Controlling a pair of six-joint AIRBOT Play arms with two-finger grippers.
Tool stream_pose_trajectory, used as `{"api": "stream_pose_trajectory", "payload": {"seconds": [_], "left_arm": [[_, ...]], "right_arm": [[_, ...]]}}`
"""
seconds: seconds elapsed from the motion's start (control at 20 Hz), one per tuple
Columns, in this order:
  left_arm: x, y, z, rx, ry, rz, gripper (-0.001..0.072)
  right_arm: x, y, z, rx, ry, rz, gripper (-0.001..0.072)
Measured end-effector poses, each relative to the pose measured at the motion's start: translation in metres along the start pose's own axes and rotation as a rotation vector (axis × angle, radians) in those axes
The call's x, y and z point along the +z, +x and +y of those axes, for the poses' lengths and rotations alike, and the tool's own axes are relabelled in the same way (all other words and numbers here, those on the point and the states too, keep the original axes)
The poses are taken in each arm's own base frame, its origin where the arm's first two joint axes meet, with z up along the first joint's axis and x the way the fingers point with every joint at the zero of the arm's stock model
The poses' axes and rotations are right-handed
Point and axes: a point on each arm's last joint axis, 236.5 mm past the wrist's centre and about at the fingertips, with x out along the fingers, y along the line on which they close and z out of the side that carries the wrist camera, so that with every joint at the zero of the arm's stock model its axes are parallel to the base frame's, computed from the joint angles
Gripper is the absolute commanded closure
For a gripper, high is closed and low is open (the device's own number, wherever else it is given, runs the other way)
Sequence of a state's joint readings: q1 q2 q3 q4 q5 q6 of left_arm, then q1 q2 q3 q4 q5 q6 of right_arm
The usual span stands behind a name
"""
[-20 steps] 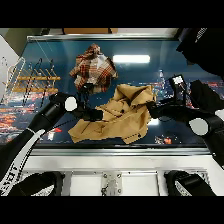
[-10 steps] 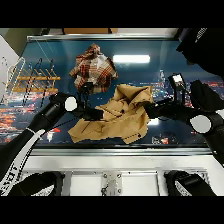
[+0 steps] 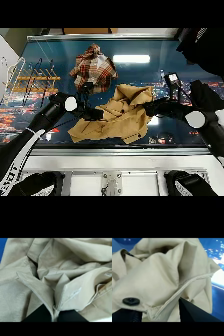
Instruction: Fold the clothes and pants, and hang the long-sleeved shirts on hangers.
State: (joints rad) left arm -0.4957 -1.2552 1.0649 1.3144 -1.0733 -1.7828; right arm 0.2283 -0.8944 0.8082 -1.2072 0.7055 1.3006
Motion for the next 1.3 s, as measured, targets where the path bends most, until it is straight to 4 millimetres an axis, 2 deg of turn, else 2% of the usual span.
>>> {"api": "stream_pose_trajectory", "payload": {"seconds": [0.05, 0.1, 0.15, 0.2, 0.3, 0.4, 0.45, 0.5, 0.6, 0.65, 0.75, 0.8, 0.9, 1.05, 1.1, 1.2, 1.3], "left_arm": [[0.0, 0.0, 0.0, 0.001, 0.0, 0.0, 0.0692], [0.0, 0.0, 0.0, 0.002, 0.001, -0.001, 0.0692], [0.001, -0.001, 0.0, 0.002, 0.001, -0.001, 0.0692], [0.002, -0.004, -0.001, 0.002, 0.003, 0.0, 0.0693], [0.015, -0.02, -0.002, 0.007, 0.016, -0.023, 0.0693], [0.05, -0.061, -0.01, -0.005, 0.037, -0.115, 0.0694], [0.074, -0.091, -0.018, -0.017, 0.051, -0.193, 0.0694], [0.102, -0.131, -0.029, -0.036, 0.071, -0.3, 0.0694], [0.147, -0.227, -0.061, -0.092, 0.124, -0.541, 0.0694], [0.16, -0.28, -0.08, -0.129, 0.158, -0.669, 0.0694], [0.163, -0.366, -0.113, -0.203, 0.219, -0.879, 0.0694], [0.155, -0.402, -0.127, -0.244, 0.246, -0.971, 0.0694], [0.133, -0.454, -0.148, -0.327, 0.287, -1.12, 0.0694], [0.097, -0.505, -0.163, -0.44, 0.312, -1.288, 0.0694], [0.086, -0.517, -0.165, -0.468, 0.316, -1.326, 0.0694], [0.076, -0.526, -0.163, -0.475, 0.323, -1.358, 0.0694], [0.08, -0.521, -0.156, -0.434, 0.314, -1.348, 0.0694]], "right_arm": [[0.0, 0.005, -0.004, -0.01, -0.007, 0.007, 0.0271], [0.002, 0.011, -0.007, -0.02, -0.012, 0.011, 0.0447], [0.007, 0.014, -0.01, -0.028, -0.016, 0.006, 0.0693], [0.016, 0.016, -0.012, -0.036, -0.015, -0.008, 0.0696], [0.048, 0.009, -0.018, -0.06, -0.016, -0.07, 0.0697], [0.104, -0.019, -0.021, -0.081, -0.008, -0.178, 0.0698], [0.133, -0.037, -0.021, -0.087, -0.001, -0.233, 0.0698], [0.17, -0.065, -0.019, -0.09, 0.01, -0.303, 0.0697], [0.228, -0.124, -0.01, -0.086, 0.026, -0.424, 0.0698], [0.252, -0.157, -0.002, -0.079, 0.026, -0.481, 0.0697], [0.282, -0.221, 0.017, -0.062, 0.009, -0.577, 0.0698], [0.288, -0.247, 0.025, -0.053, 0.003, -0.612, 0.0698], [0.289, -0.295, 0.041, -0.041, -0.007, -0.67, 0.0698], [0.276, -0.344, 0.059, -0.015, -0.002, -0.718, 0.0698], [0.27, -0.354, 0.063, -0.01, 0.003, -0.721, 0.0698], [0.26, -0.359, 0.066, -0.002, 0.021, -0.699, 0.0699], [0.25, -0.341, 0.062, -0.001, 0.049, -0.625, 0.0699]]}}
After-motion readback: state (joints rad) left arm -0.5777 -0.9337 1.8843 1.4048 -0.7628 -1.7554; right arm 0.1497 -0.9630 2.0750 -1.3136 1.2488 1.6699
